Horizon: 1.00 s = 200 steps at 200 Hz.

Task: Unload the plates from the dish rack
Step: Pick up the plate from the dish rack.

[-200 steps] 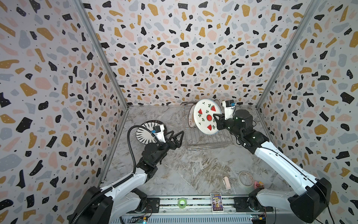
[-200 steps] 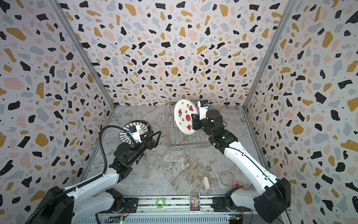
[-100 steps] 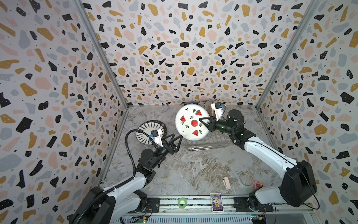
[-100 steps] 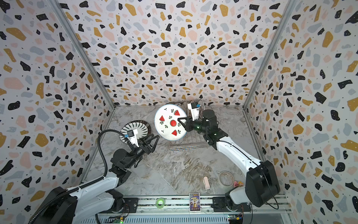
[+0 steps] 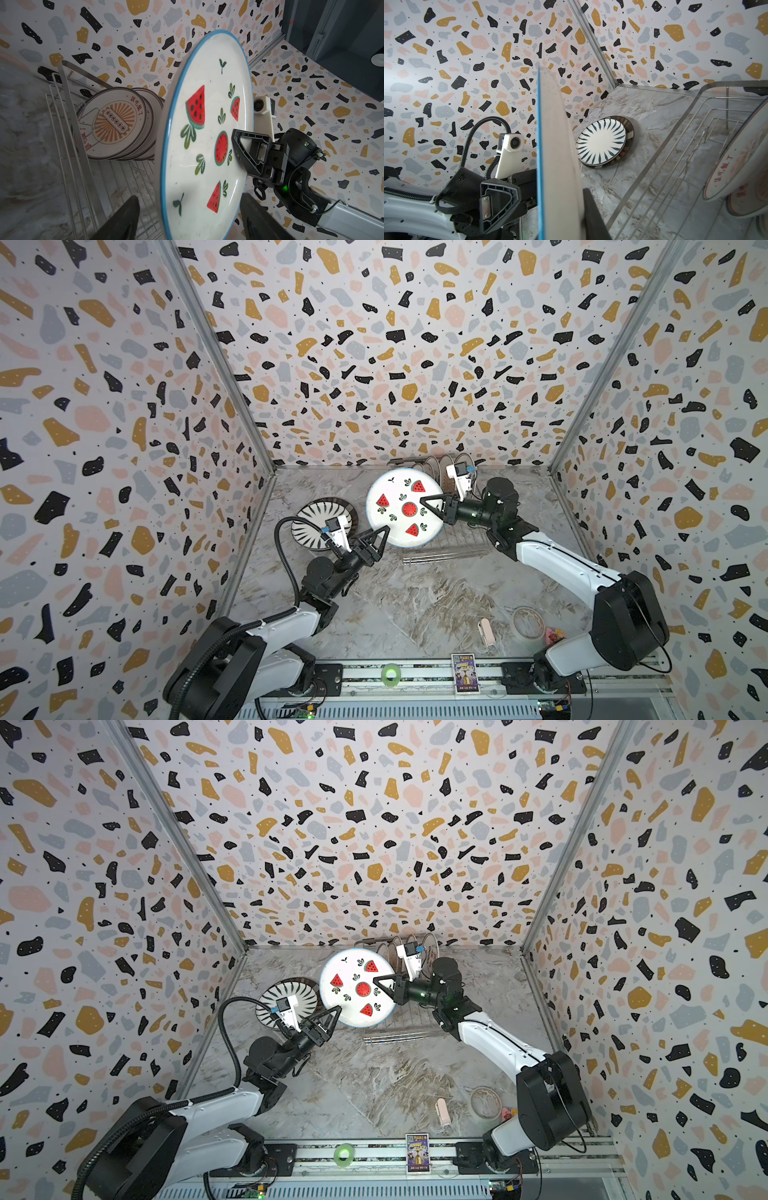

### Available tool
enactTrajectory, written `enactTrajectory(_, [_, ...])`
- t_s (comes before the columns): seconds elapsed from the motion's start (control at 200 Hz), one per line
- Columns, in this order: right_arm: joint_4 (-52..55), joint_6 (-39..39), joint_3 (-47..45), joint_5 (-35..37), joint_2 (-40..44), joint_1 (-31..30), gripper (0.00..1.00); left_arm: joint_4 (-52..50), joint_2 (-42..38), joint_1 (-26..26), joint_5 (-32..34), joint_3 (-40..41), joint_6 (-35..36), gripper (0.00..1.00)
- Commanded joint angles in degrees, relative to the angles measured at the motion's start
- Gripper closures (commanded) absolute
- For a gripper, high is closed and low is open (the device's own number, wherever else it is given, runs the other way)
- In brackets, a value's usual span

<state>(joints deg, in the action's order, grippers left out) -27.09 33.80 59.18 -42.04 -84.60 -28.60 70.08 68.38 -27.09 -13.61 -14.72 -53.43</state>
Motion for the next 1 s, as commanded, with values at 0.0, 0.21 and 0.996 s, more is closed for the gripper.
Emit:
enactTrajectory(0.0, [-8.6,1.7,1.2,-3.7,0.6,0.0,0.87,7.7,0.3,0.2,0.3,0.1,-1.8,0.32])
enactTrajectory(0.21, [-10.8,3.1,1.4,-5.1,-1.9,0.0,0.87,8.8,0.7,0.2,-0.5,0.1,-2.6,0.45])
enactTrajectory(0.996, [-14.4,7.4,1.9,-7.4,-7.2,-0.8,0.86,12.8,4.7,0.3,-0.2,-1.1,-6.0,0.68])
